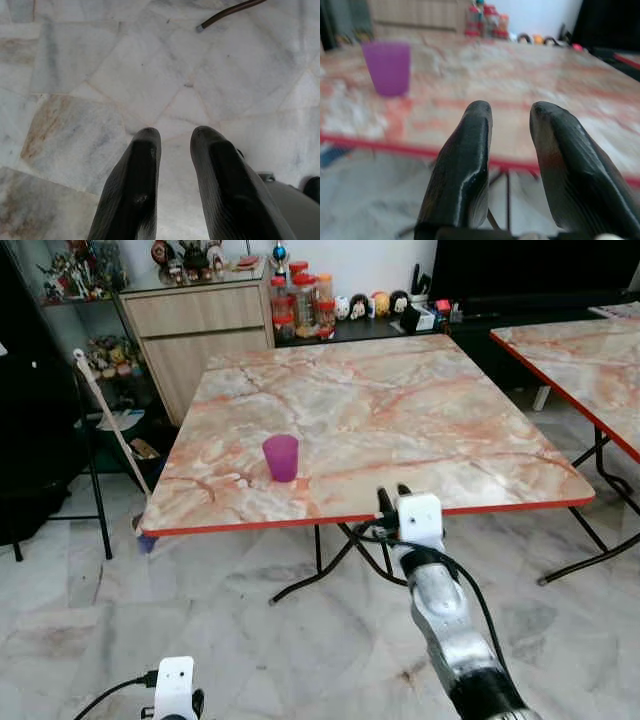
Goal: Setting the table
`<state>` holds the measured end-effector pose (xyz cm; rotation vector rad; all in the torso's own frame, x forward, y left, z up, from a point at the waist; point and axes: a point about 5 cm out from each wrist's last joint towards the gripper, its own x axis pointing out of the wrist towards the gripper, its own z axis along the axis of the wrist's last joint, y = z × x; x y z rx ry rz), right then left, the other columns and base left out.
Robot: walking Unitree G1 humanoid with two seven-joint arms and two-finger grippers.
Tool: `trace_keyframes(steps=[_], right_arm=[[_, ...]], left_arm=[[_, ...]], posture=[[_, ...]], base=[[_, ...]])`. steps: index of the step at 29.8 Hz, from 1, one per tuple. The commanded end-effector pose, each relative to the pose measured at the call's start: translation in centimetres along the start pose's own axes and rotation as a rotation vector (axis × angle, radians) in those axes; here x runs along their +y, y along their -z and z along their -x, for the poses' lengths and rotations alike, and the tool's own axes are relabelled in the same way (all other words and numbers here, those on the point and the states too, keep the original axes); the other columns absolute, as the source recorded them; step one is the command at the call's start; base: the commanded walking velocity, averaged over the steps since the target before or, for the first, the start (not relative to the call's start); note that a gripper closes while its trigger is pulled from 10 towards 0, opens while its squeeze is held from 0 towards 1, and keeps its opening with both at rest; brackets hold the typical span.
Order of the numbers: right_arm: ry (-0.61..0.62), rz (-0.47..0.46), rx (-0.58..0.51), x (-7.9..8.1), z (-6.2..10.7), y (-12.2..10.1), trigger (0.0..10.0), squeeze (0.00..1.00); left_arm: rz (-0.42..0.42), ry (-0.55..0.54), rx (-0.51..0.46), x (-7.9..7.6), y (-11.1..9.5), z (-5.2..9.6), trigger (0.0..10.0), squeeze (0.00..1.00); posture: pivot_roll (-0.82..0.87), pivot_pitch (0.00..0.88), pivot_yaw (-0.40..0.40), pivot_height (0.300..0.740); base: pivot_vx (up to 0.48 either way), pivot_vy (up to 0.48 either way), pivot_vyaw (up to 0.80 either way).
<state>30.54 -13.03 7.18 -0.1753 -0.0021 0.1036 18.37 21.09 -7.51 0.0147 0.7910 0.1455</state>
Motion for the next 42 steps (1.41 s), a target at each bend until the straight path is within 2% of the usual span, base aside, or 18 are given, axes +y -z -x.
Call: trace_keyframes(steps=[1,2,4,7,9,10,11,15,17,19,22,25,30,36,42], right_arm=[[0.003,-0.001,0.061,-0.3,0.8,1.5,10.0,0.00],[0.003,-0.001,0.061,-0.3,0.8,1.5,10.0,0.00],[-0.006,0.014,0.192,-0.7,2.7,4.7,10.0,0.00],[-0.037,-0.005,0.303,-0.6,4.1,7.1,10.0,0.00],[-0.030,-0.043,0.437,-0.9,5.8,9.6,10.0,0.00],[-0.030,-0.043,0.437,-0.9,5.8,9.6,10.0,0.00],[-0.019,-0.048,0.539,-1.1,7.3,11.3,10.0,0.00],[-0.017,-0.036,0.574,-1.2,8.0,12.0,10.0,0.00],[-0.029,-0.067,0.682,-1.0,9.8,13.6,10.0,0.00],[0.008,-0.147,0.812,-1.0,12.1,15.3,10.0,0.00],[0.044,-0.183,0.869,-1.0,13.1,16.0,10.0,0.00],[0.068,-0.215,0.990,-0.8,15.6,17.3,10.0,0.00],[0.093,-0.235,1.042,-0.8,16.7,17.7,10.0,0.00],[0.128,-0.235,1.000,-1.5,16.0,17.5,10.0,0.00],[0.110,-0.236,0.999,-1.3,15.5,17.3,10.0,0.00]], left_arm=[[-0.021,-0.002,-0.002,0.4,-0.1,0.0,10.0,0.00],[-0.021,-0.002,-0.002,0.4,-0.1,0.0,10.0,0.00],[-0.023,-0.001,-0.001,0.5,0.0,0.1,10.0,0.00],[-0.024,0.005,-0.002,0.3,0.1,0.1,10.0,0.00],[-0.024,0.013,-0.002,0.2,0.1,0.1,10.0,0.00],[-0.024,0.013,-0.002,0.2,0.1,0.1,10.0,0.00],[-0.027,0.015,0.002,0.2,0.2,0.1,10.0,0.00],[-0.030,0.015,0.005,0.2,0.2,0.1,10.0,0.00],[-0.033,0.014,0.004,0.3,0.1,0.1,10.0,0.00],[-0.036,0.014,0.004,0.4,0.0,0.0,10.0,0.00],[-0.036,0.015,0.003,0.3,0.0,0.0,10.0,0.00],[-0.042,0.015,0.008,0.1,0.0,0.0,10.0,0.00],[-0.035,0.014,0.008,0.0,0.0,0.0,10.0,0.00],[-0.035,0.012,0.013,0.1,0.1,0.0,10.0,0.00],[-0.035,0.013,0.016,0.1,0.2,0.0,10.0,0.00]], posture=[[-0.01,0.000,0.096,0.740],[-0.01,0.000,0.096,0.740],[-0.01,0.000,0.094,0.740],[-0.01,0.000,0.094,0.740],[-0.01,0.000,0.095,0.740],[-0.01,0.000,0.095,0.740],[0.00,0.000,0.095,0.740],[0.00,0.000,0.095,0.740],[0.00,0.000,0.094,0.740],[0.00,0.000,0.094,0.740],[0.00,0.000,0.094,0.740],[0.00,0.000,0.100,0.740],[0.01,0.000,0.098,0.740],[0.00,0.000,0.100,0.740],[0.01,0.000,0.096,0.740]], base=[[0.000,0.000,0.00],[0.000,0.000,0.00],[0.000,0.000,0.00],[0.000,0.000,0.00],[0.000,0.000,0.00],[0.000,0.000,0.00],[0.000,0.000,0.00],[0.000,0.000,0.00],[0.000,0.000,0.00],[0.000,0.000,0.00],[0.000,0.000,0.00],[0.087,0.000,0.00],[0.266,0.000,0.00],[0.268,0.000,-0.07],[0.268,0.000,0.00]])
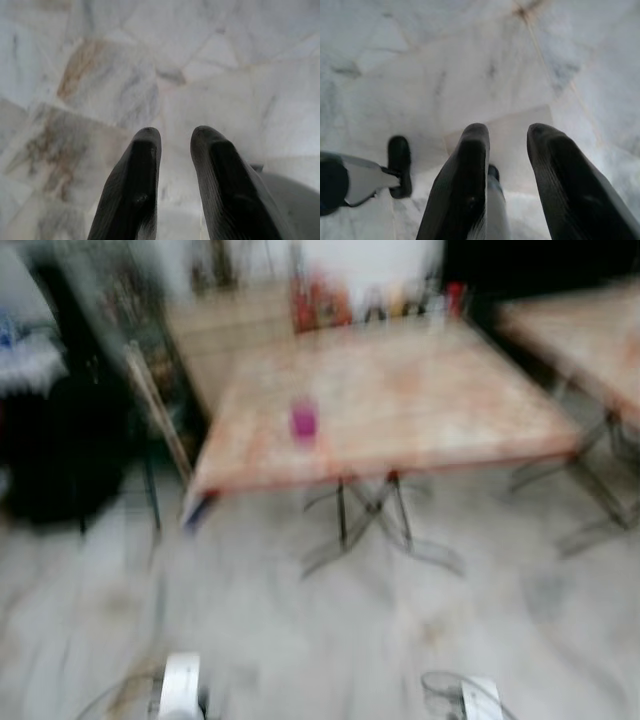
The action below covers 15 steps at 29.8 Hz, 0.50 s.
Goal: Setting the table
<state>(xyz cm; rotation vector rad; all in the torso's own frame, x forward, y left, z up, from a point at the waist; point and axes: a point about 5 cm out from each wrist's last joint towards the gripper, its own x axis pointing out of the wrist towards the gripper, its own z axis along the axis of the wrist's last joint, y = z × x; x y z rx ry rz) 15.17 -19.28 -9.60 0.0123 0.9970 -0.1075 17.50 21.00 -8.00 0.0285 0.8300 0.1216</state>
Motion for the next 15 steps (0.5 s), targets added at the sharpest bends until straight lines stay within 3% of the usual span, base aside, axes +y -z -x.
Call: trace_keyframes(steps=[1,6,15], right_arm=[[-0.015,-0.012,-0.004,0.50,-0.09,-0.30,10.0,0.00],[-0.032,-0.013,-0.016,0.77,-0.12,-0.48,10.0,0.00],[-0.031,0.016,-0.016,0.64,-0.14,-0.61,10.0,0.00]], left_arm=[[-0.009,-0.004,-0.021,0.10,-0.81,-0.22,10.0,0.00],[-0.006,-0.006,-0.023,0.07,-0.80,-0.22,10.0,0.00],[-0.009,0.004,-0.022,-0.27,-0.79,-0.24,10.0,0.00]], posture=[[0.01,0.000,0.096,0.740],[0.01,0.000,0.090,0.740],[0.01,0.000,0.081,0.740]], base=[[0.270,0.000,0.00],[0.268,0.000,-0.38],[0.268,0.000,0.00]])
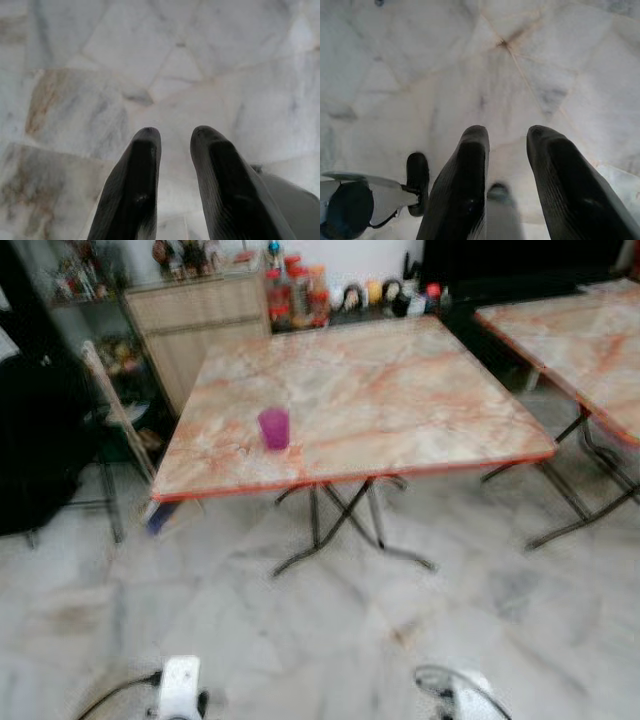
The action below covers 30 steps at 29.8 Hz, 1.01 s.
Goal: Setting the table
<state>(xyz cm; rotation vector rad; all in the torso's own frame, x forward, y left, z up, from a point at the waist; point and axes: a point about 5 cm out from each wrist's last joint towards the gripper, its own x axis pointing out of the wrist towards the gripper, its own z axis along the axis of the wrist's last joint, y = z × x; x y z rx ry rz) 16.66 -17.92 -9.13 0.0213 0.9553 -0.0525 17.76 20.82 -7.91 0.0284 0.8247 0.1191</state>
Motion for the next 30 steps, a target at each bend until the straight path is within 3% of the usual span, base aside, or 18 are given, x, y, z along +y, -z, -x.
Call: trace_keyframes(steps=[1,30], right_arm=[[0.019,-0.009,0.019,-0.8,0.2,0.7,10.0,0.00],[0.015,-0.014,-0.009,-1.2,0.0,-0.4,10.0,0.00]], left_arm=[[-0.010,0.003,-0.017,-0.1,-0.6,-0.2,10.0,0.00],[-0.015,-0.002,-0.011,-0.3,-0.5,-0.2,10.0,0.00]], posture=[[0.01,0.000,0.081,0.740],[0.00,0.000,0.073,0.740]], base=[[0.274,0.000,0.00],[0.271,0.000,0.00]])
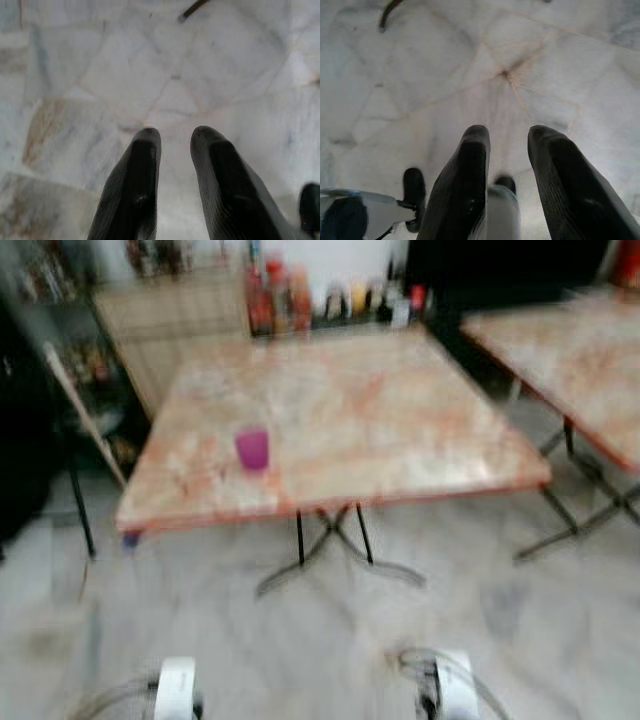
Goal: Setting the table
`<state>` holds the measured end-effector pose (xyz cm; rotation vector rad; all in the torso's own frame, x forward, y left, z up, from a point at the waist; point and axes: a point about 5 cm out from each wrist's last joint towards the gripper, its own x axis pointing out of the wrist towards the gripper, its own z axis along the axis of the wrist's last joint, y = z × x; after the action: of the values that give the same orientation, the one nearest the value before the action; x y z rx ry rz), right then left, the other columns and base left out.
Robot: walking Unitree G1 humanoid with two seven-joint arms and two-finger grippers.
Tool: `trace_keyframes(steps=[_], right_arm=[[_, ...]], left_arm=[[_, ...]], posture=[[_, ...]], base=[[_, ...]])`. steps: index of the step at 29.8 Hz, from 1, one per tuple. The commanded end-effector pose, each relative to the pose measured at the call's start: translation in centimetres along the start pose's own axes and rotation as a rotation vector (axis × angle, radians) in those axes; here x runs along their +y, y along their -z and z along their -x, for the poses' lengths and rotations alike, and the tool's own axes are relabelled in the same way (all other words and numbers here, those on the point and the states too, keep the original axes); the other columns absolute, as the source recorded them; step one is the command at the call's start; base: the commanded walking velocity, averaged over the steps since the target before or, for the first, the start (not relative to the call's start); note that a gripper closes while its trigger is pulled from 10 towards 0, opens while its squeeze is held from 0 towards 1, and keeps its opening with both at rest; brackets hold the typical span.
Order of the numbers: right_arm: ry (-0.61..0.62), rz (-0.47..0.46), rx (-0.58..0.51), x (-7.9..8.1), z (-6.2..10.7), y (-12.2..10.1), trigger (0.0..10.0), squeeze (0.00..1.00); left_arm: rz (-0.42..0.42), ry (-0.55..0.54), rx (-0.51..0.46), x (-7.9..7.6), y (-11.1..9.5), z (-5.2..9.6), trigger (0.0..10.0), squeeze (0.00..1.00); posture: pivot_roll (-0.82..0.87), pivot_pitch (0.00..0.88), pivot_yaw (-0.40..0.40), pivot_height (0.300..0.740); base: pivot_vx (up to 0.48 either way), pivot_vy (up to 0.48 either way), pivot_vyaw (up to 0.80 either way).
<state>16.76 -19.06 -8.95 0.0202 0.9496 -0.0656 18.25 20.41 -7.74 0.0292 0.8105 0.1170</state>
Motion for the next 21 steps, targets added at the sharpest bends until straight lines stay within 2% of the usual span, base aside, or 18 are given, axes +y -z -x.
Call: trace_keyframes(steps=[1,6,21], right_arm=[[0.003,-0.013,0.000,-0.05,-0.02,-0.10,10.0,0.00],[0.003,-0.015,-0.003,0.02,-0.03,-0.14,10.0,0.00],[-0.029,0.020,-0.013,0.46,-0.10,-0.43,10.0,0.00]], left_arm=[[-0.014,-0.003,0.003,0.16,-0.03,-0.01,10.0,0.00],[-0.004,-0.005,0.003,-0.03,0.04,0.00,10.0,0.00],[-0.016,0.005,0.005,-0.15,0.08,0.01,10.0,0.00]], posture=[[0.00,0.000,0.073,0.740],[0.00,0.000,0.070,0.740],[-0.01,0.000,0.073,0.740]], base=[[0.281,0.000,0.00],[0.281,0.000,-0.44],[0.280,0.000,0.00]])
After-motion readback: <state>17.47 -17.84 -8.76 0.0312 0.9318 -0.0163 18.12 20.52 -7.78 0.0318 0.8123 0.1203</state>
